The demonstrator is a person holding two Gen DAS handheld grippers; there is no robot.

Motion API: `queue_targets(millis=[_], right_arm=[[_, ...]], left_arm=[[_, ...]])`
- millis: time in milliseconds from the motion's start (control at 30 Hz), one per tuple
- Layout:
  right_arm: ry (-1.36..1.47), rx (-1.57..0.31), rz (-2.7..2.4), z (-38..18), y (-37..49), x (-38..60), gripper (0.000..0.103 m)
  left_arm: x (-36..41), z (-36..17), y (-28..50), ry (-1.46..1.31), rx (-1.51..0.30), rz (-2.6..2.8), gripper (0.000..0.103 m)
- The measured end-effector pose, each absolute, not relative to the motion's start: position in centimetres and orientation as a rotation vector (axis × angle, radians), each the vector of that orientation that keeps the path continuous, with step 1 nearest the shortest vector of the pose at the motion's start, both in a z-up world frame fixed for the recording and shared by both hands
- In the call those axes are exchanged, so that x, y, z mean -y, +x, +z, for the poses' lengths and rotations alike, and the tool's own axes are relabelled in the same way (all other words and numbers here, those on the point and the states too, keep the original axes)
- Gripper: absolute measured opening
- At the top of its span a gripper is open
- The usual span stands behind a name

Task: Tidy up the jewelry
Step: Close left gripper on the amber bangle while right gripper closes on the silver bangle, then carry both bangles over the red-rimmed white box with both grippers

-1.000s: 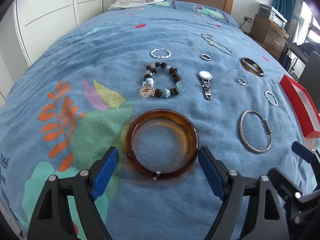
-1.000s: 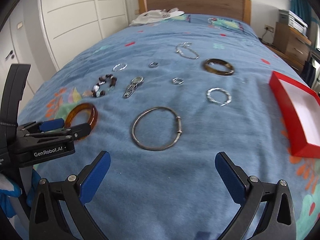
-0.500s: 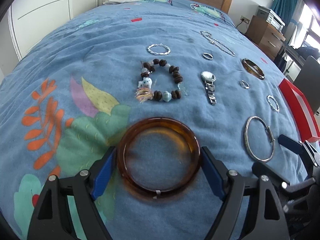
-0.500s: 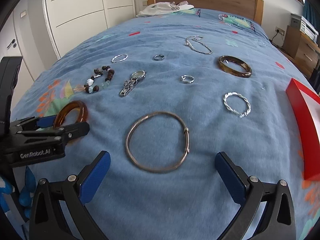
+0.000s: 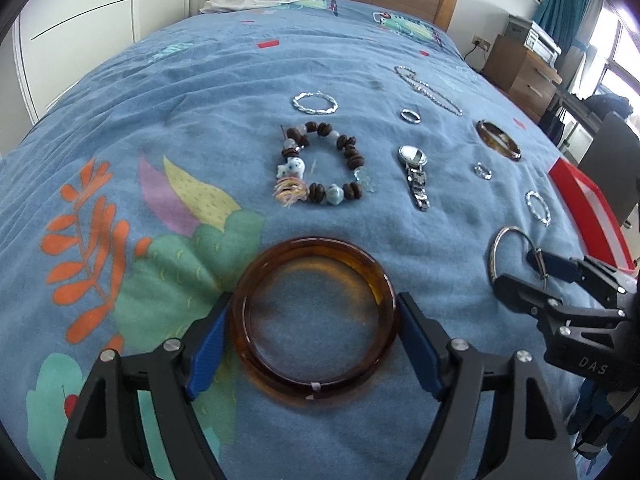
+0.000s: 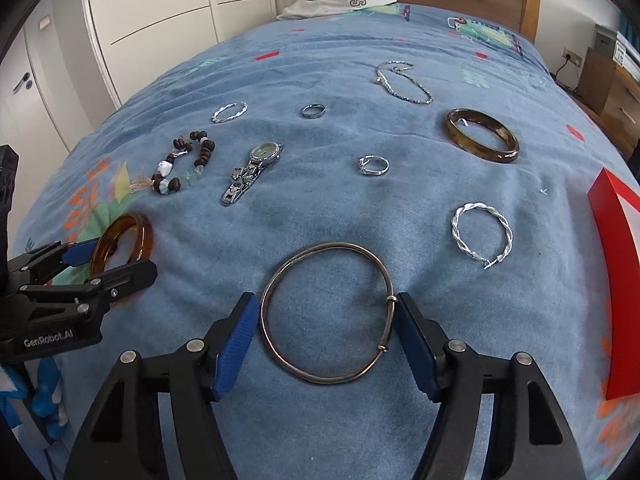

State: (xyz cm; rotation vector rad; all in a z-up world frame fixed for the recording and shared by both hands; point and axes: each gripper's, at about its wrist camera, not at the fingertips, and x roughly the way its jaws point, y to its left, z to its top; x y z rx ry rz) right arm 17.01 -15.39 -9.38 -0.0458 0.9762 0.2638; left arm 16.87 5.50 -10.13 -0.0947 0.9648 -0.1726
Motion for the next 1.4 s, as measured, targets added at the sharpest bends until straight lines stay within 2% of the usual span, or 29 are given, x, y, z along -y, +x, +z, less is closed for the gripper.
queue_targets(millis=[33,67,100,333,767,833,867,933,1400], right_arm=[[-0.038,-0.979,0.272,-9.3,16.9,15.5,0.068],[-0.031,-0.979,0.278,-9.2,16.9,15.7,0.053],[-0.028,-0.978,0.271,-9.0,16.8,16.0,0.01],[0.063,-1.005,0.296,-8.8,15.8,17.7,0.011],[-0.02,-1.05,0.279,-10.2,17.3,16.0,0.015],[-0.019,-1.074,0.28,-10.0,17.8,15.8,0.015],[-0.027,-1.078,0.282,-9.8,17.8,15.7,0.01],[-0.045,-1.062,0.289,-9.3,17.4,15.9,0.006],[0.014,-0.864,0.252,-4.2,11.6,20.4,0.007]], left_arm=[[-5.6,-10.0,16.7,-0.1,-0.963,-0.172,0.077],[-5.7,-9.8,16.5,-0.102,-0.961,-0.171,0.077],[-5.7,-9.7,16.3,-0.102,-0.959,-0.169,0.077],[-5.8,-8.9,15.2,-0.094,-0.961,-0.135,0.077],[-5.8,-9.7,15.3,-0.076,-0.994,-0.111,0.076],[-5.7,-9.6,15.3,-0.085,-0.993,-0.099,0.076],[-5.7,-9.5,15.2,-0.085,-0.987,-0.093,0.076],[-5.5,-9.0,14.8,-0.081,-0.974,-0.091,0.076],[-0.9,-4.4,11.9,-0.029,-0.889,-0.156,0.076]])
